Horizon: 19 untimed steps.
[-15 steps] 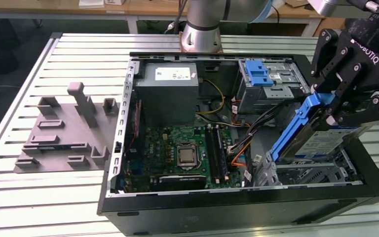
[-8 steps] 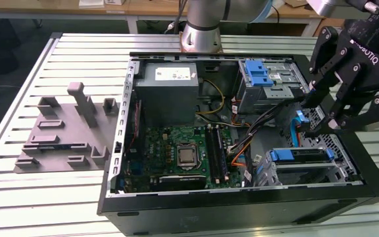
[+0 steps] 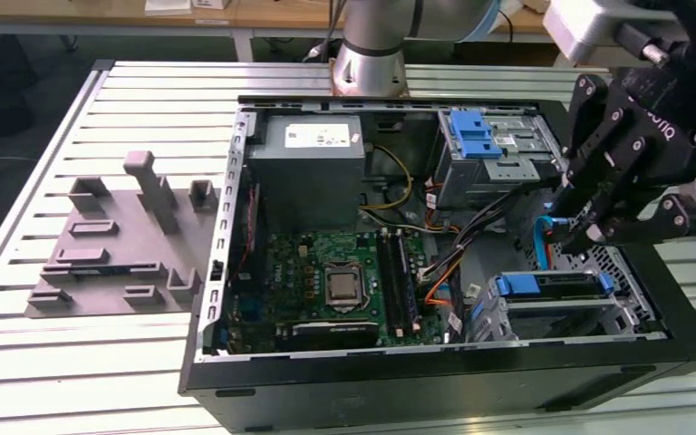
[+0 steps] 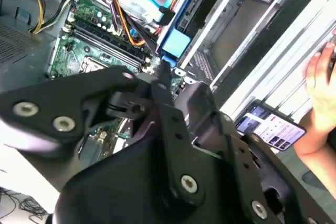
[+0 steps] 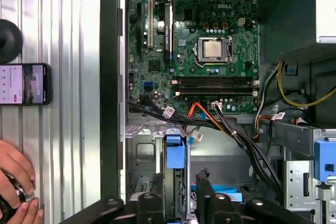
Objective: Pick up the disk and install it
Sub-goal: 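Insert the disk into the insertion slot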
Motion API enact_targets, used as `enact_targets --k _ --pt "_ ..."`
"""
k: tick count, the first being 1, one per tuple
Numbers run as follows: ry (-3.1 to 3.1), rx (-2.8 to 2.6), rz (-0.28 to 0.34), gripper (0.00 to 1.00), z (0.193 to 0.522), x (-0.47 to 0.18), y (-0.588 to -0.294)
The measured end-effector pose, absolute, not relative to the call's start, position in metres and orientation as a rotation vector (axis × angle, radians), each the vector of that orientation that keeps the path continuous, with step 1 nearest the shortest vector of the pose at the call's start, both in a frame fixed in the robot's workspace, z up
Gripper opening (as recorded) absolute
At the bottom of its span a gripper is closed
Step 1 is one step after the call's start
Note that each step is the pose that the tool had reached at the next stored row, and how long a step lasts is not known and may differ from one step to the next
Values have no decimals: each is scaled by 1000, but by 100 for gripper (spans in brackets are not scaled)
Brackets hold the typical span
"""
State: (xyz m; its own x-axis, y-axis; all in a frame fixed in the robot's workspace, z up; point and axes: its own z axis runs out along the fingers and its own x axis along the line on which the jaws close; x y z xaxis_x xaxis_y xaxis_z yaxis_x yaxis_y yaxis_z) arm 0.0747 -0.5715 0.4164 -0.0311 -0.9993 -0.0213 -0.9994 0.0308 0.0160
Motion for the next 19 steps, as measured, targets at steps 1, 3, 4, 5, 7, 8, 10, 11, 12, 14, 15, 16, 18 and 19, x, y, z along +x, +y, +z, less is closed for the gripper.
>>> enact_targets --k 1,3,4,5,7,8,10,11,12,14,15,16,18,19 --pt "2252 -2184 41 36 415 75 -572" --pt "2253 -2184 41 31 411 75 -572" --pt "2253 -2184 41 25 411 75 -571" --pt "2253 -2184 41 19 411 75 -571" --pt "2253 -2184 41 13 411 75 -572" --pt "2253 -2184 41 13 411 75 -572" --pt "2253 -2184 41 11 411 75 -571" --pt "2252 -2184 41 11 410 75 -571" --pt "2253 -2184 41 11 410 75 -572" --pt "2252 -2184 41 11 408 75 -572" --pt "2252 -2184 41 11 406 75 -572" --pt "2253 -2184 41 11 404 75 -572" --pt "2253 -2184 41 11 400 75 -572" --pt "2253 -2184 41 11 399 75 -572"
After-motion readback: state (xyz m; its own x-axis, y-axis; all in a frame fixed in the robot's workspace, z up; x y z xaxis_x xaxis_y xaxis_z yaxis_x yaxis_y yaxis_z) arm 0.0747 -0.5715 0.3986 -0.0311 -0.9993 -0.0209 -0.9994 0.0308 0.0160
